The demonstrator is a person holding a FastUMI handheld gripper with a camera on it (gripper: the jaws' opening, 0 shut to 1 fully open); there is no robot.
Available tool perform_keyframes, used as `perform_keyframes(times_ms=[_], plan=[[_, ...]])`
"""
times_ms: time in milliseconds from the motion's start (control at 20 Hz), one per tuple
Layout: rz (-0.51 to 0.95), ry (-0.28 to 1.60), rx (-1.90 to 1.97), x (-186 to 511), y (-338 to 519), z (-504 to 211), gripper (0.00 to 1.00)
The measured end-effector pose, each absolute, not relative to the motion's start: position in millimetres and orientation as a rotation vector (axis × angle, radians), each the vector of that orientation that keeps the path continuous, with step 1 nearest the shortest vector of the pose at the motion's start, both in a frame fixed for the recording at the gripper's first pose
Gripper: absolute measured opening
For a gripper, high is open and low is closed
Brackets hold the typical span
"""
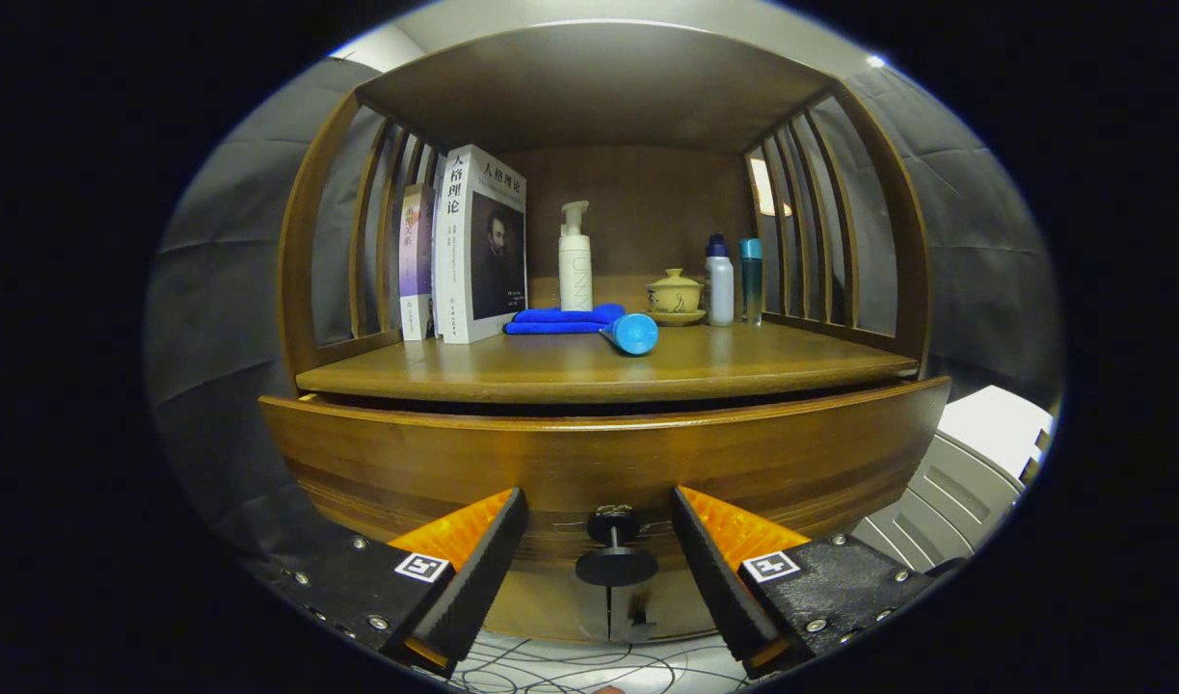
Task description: Pull open the drawer, take out the items inside it, and place them on the countertop above the cabinet.
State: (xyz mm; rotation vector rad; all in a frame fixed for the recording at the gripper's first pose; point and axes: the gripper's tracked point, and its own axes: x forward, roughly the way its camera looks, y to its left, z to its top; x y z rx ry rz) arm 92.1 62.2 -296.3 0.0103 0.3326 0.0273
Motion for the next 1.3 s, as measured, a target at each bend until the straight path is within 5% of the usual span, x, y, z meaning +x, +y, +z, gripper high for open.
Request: perform_keyframes(times_ms=[500, 650, 1300], plan=[[0.023, 0.341, -0.002, 111, 62, -298, 0.94], [0.147, 0.356, -0.042, 97, 72, -287, 0.95], [0.177, 0.230, -0.115, 69, 38, -103, 0.94]])
